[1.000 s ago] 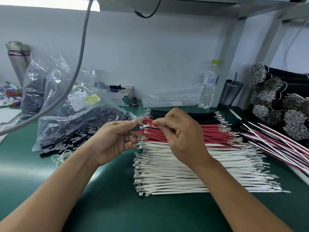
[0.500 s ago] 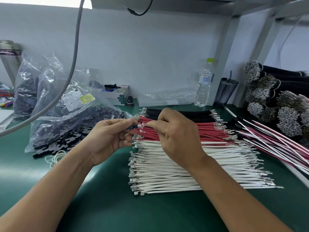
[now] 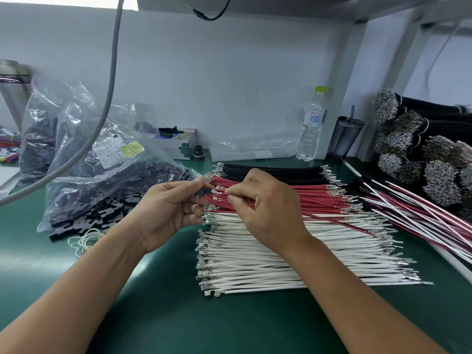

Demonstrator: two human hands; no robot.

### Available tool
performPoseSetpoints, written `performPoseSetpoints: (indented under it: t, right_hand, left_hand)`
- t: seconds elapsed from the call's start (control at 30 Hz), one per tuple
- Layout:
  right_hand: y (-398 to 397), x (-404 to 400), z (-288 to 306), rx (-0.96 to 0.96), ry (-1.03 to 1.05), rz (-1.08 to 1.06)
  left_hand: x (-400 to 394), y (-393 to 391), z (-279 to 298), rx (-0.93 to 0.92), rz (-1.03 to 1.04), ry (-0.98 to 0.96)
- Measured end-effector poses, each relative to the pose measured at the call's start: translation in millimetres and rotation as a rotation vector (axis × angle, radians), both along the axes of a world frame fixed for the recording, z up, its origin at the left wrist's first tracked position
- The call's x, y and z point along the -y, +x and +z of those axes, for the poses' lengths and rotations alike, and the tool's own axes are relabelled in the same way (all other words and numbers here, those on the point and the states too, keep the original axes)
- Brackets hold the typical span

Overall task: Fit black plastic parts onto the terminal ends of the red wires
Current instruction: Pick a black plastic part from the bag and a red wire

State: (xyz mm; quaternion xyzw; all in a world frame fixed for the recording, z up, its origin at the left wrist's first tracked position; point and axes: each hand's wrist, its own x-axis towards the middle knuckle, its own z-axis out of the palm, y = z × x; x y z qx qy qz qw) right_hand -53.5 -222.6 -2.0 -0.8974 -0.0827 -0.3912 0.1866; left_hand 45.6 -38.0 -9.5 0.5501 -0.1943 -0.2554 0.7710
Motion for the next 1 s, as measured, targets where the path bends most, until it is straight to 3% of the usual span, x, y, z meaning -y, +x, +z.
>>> performPoseSetpoints:
  t: [0.27,0.5,0.77,1.0]
  right_hand:
    - [1,-3,1,0.021,0.011,-0.127]
    - [4,5,-1,-0.005,0.145,0.142]
    - [6,9,-2,-0.084,0.302,0.267]
    - [3,10,2,-0.063,0.269,0.264]
  left_hand:
    - [2,-3,-1,0.049,-0.049,0.017]
    - [-1,2,-1,-0.061,-0.132,-0.097]
    - [-3,3,0,-0.103,-0.175,-0.093]
    - [-2,1,0,-0.038,-0.225,-0.128]
